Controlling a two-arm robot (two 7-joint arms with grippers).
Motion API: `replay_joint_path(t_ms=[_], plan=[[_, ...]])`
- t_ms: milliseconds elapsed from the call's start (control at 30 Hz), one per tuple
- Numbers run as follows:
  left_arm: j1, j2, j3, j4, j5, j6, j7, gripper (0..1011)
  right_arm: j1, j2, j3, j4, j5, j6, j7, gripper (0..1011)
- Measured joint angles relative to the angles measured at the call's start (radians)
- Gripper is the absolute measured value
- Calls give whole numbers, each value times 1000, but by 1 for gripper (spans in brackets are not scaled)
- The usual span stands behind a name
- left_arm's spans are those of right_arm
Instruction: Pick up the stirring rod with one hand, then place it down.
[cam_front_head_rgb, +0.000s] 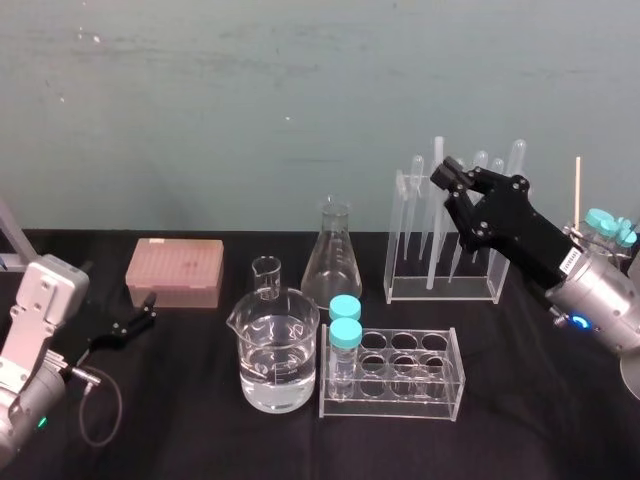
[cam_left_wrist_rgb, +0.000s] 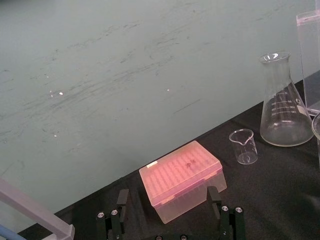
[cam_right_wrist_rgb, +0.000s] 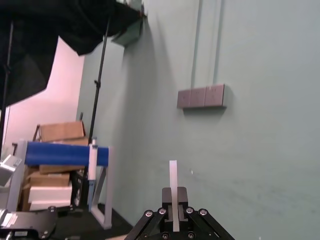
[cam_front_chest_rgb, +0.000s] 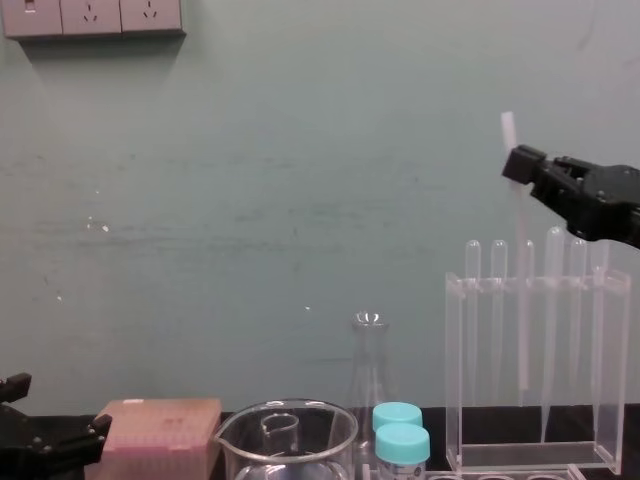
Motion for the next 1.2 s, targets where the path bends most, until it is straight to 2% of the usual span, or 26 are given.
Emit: replay_joint_path(t_ms=[133,333,1200], plan=[[0,0,0,0,0,0,0,1000,-1,-13,11,43,13,-23,30,61],[0,0,0,0,0,0,0,1000,-5,-10,11,68,-7,13,15,61],[0,0,0,0,0,0,0,1000,-2,-9,8,63,-5,10,16,61]])
